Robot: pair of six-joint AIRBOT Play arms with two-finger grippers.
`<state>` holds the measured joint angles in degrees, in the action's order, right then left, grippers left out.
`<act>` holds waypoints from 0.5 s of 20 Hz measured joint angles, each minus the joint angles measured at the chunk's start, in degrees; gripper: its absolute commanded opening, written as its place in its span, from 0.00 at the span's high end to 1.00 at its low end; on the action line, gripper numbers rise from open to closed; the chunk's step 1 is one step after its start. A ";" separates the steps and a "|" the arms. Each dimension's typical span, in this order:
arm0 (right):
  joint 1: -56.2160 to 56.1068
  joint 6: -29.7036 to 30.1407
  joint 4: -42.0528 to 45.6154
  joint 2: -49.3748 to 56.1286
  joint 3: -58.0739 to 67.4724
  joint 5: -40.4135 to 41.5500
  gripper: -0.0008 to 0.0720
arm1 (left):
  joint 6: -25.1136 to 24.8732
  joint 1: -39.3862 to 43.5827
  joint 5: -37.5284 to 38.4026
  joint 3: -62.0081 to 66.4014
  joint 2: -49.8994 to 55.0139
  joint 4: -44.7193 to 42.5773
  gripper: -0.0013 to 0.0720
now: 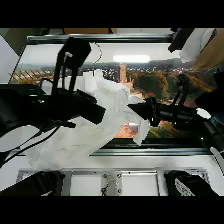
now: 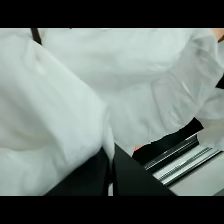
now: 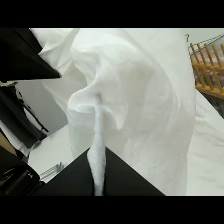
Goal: Fold the clothes and pants, and hang the long-sleeved shirts on hangers.
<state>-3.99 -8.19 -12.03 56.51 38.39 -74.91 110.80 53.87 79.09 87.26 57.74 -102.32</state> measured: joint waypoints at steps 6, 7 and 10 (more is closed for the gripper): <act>-0.02 0.02 -0.17 0.00 0.00 0.24 0.99 | 0.00 -2.05 0.46 -0.02 -1.79 0.07 0.34; -0.02 0.13 -0.24 0.00 0.00 0.15 0.99 | 0.02 -2.73 0.42 -0.02 -2.75 0.15 0.34; -0.02 0.76 -0.24 0.00 0.00 0.15 0.99 | 0.22 -4.92 0.37 -0.02 -5.95 0.24 0.34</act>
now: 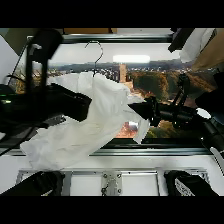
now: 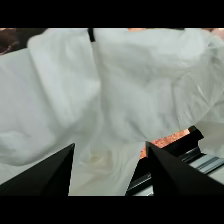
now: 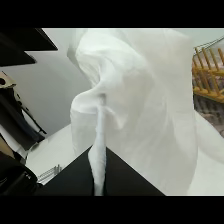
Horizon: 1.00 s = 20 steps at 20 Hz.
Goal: Fold the clothes and pants, and hang the long-sleeved shirts on hangers.
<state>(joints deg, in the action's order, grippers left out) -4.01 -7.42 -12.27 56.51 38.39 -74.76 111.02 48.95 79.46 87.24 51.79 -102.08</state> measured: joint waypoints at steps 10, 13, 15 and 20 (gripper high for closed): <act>1.97 2.89 -2.54 -0.04 4.74 1.33 0.99 | 0.61 -10.82 -0.31 0.02 -7.85 0.13 0.97; 6.64 0.07 -0.35 -0.90 10.01 2.91 0.99 | 0.42 -11.80 -0.13 0.02 -7.15 0.15 0.97; 11.61 -2.86 3.06 -2.29 13.68 4.42 0.99 | -0.04 -12.07 -0.02 0.02 -5.81 0.15 0.97; 29.18 -12.24 13.29 -7.19 22.14 8.52 0.99 | -1.73 -12.31 0.00 0.02 -1.27 0.20 0.97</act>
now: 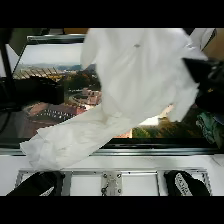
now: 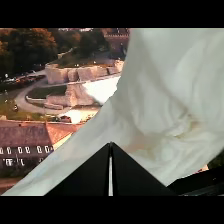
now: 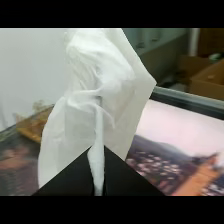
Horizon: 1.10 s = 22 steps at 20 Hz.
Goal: Fold the clothes and pants, and hang the long-sleeved shirts on hangers.
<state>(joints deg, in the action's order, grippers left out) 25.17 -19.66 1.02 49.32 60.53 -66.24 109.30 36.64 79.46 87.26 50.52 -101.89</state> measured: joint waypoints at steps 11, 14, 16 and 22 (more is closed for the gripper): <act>22.05 -29.35 34.12 -2.32 17.40 22.67 0.99 | -4.85 -0.02 -0.31 -0.02 7.06 -0.09 0.97; 22.71 -38.93 47.12 -0.42 22.47 26.71 0.99 | -5.27 -0.02 -1.01 -0.02 7.34 -0.33 0.97; 22.86 -43.50 53.29 1.62 26.49 28.68 0.99 | -5.31 -0.02 -1.33 -0.02 7.43 -0.48 0.97; 22.95 -54.14 64.43 11.87 42.62 31.08 0.99 | -5.51 -0.02 -1.66 -0.02 7.48 -0.50 0.97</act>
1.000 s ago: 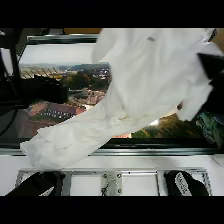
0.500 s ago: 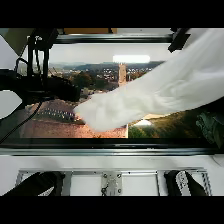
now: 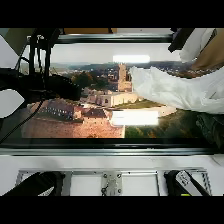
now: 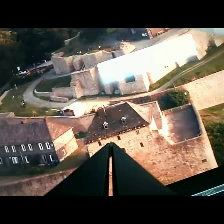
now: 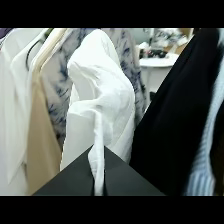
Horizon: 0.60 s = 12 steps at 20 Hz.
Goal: Fold the clothes and pants, and hang the long-sleeved shirts on hangers.
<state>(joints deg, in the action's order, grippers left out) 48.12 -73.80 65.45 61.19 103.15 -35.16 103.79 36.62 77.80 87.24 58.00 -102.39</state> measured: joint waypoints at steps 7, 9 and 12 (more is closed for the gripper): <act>0.00 -4.94 4.48 6.91 11.34 0.70 0.99 | -0.13 0.00 0.00 0.00 0.00 0.44 0.97; 0.00 -5.20 4.90 7.13 12.04 0.70 0.99 | -0.13 0.00 -0.02 0.00 0.00 0.44 0.97; 0.00 -5.33 5.11 7.15 12.52 0.72 0.99 | -0.11 0.00 -0.02 0.00 0.00 0.46 0.97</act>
<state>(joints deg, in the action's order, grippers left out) 48.12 -79.13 70.57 68.34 115.68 -34.44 103.68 36.62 77.78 87.24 58.00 -101.93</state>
